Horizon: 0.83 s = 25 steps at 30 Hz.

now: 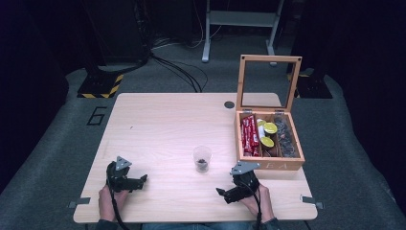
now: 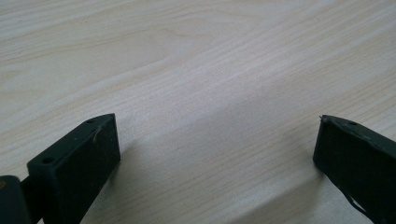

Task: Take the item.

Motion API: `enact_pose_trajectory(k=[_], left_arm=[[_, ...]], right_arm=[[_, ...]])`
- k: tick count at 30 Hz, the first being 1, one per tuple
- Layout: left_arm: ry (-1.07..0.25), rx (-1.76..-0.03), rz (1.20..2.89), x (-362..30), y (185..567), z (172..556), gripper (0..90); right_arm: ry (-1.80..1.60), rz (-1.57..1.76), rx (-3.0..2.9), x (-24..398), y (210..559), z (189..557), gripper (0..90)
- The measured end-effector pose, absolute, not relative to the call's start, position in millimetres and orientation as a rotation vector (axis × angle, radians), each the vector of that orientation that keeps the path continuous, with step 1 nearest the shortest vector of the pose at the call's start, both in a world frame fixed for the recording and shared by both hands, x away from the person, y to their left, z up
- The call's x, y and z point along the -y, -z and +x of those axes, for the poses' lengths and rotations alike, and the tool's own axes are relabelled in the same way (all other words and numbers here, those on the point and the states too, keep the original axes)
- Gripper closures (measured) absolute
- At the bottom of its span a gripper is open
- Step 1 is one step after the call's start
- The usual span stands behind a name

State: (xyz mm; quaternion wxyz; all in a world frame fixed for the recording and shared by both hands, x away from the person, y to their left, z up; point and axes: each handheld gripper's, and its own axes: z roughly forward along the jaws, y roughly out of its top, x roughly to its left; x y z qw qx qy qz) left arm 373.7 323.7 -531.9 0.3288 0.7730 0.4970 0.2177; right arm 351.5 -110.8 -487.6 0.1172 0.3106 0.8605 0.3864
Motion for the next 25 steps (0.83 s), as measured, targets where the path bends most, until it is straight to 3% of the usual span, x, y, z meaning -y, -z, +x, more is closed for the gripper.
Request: enact_pose_trajectory(k=[13, 25], left_arm=[[-0.569, -1.301, 2.023, -323.8, 531.9, 373.8, 0.1], [-0.57, -1.301, 2.023, -323.7, 532.0, 373.7, 0.1]], right_arm=[[-1.076, 0.921, -2.56, 124.6, 527.2, 347.6, 0.0], [-1.057, 0.856, -2.551, 125.4, 530.8, 351.0, 0.0]])
